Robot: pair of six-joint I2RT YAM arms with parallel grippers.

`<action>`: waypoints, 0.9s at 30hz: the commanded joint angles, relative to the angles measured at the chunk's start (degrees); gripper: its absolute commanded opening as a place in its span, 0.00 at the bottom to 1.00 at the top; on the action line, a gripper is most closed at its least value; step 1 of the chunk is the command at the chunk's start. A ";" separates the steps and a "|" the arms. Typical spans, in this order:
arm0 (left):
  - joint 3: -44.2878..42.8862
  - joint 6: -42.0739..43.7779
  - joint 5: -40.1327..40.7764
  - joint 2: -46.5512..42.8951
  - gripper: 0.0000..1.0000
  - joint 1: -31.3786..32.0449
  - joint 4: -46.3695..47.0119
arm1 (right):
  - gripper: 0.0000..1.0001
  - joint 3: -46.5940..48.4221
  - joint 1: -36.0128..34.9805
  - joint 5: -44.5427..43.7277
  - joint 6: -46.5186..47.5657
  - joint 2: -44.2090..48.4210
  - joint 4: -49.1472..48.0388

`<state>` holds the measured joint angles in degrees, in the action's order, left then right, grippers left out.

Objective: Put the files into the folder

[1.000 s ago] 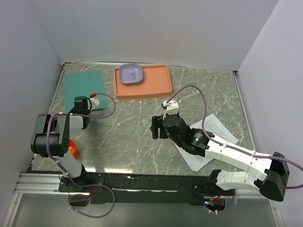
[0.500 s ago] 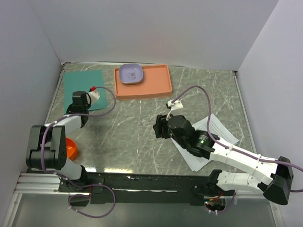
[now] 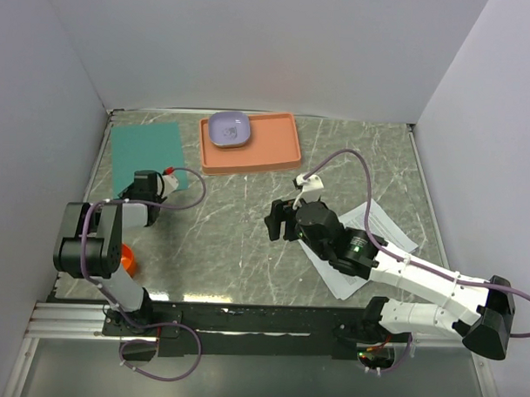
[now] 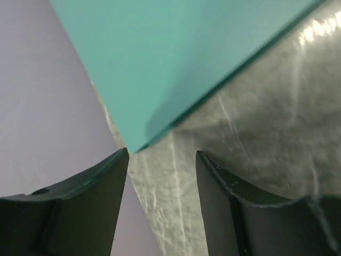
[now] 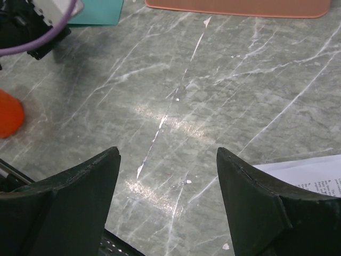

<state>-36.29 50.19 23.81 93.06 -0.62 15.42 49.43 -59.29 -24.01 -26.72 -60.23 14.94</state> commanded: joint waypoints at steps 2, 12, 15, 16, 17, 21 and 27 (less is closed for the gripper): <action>-3.08 2.89 3.08 3.53 0.59 0.36 5.67 | 0.80 -0.39 -0.39 -1.21 0.70 1.34 -3.78; -2.20 7.55 4.66 6.87 0.56 0.36 11.82 | 0.79 -1.53 -0.39 -0.95 0.62 1.52 -5.18; -1.85 7.99 4.58 6.96 0.49 1.84 13.23 | 0.78 -1.88 -0.39 -0.86 0.62 1.78 -5.71; -1.59 8.25 4.58 7.05 0.45 1.94 14.36 | 0.77 -1.97 -0.39 -0.86 0.44 1.87 -5.71; -1.41 8.86 4.66 7.23 0.43 2.12 15.24 | 0.77 -2.06 -0.39 -0.86 0.35 2.13 -5.88; -0.80 9.92 4.75 7.23 0.36 3.08 18.33 | 0.75 -2.41 -0.30 -0.69 0.09 2.31 -6.32; -2.20 10.27 5.28 9.42 0.33 3.17 19.38 | 0.74 -2.32 -0.30 -0.60 0.35 2.48 -6.59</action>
<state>-37.50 59.27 27.99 100.97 2.44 30.50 47.29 -59.29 -23.94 -26.52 -59.57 10.68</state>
